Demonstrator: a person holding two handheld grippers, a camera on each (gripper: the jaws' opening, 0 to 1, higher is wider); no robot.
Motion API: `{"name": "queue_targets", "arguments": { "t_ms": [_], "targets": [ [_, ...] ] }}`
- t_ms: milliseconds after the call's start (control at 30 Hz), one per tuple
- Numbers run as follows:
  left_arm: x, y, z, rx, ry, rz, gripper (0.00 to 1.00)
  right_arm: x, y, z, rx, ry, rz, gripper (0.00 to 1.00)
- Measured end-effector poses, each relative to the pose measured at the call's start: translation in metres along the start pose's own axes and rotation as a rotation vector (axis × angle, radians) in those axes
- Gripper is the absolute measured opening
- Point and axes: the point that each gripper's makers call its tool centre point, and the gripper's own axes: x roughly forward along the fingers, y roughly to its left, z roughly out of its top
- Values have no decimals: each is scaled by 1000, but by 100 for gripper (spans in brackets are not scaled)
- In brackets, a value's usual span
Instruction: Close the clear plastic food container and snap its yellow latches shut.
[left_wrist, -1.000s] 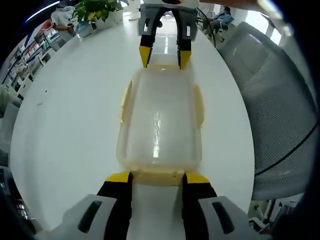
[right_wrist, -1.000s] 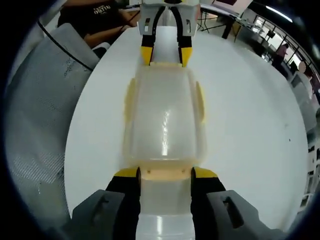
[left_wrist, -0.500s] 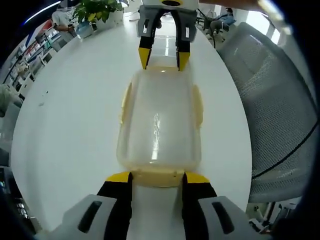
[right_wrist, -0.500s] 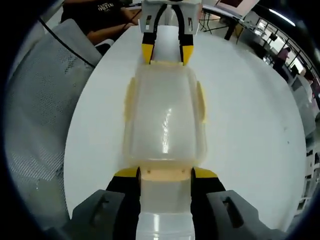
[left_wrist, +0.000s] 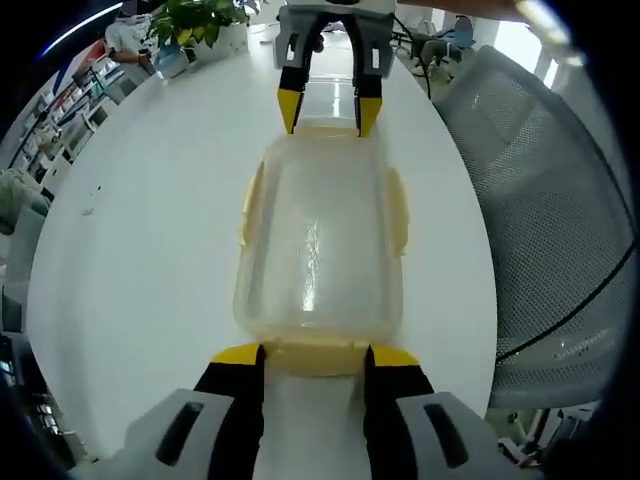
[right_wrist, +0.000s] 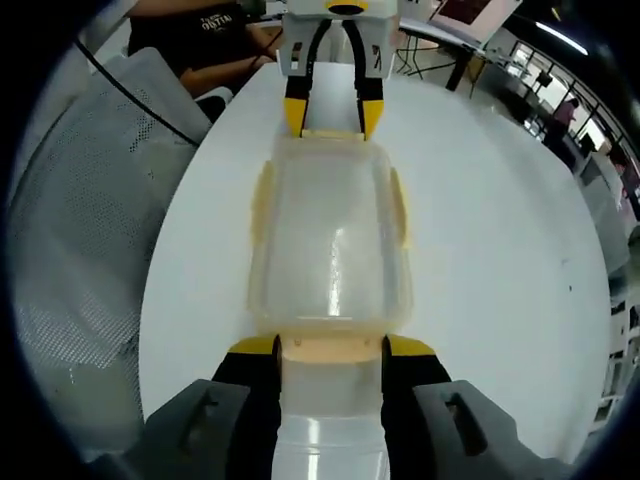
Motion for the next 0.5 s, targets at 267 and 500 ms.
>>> {"name": "queue_targets", "arguments": {
  "t_ms": [267,500],
  "targets": [
    [-6,2,12,2,-10,12,34,-14,-3,-3,-7,-6,-12,35],
    [-12,5,21,4,-15,19,34,-26,-6,-5,-13,-16,-22,35]
  ]
}}
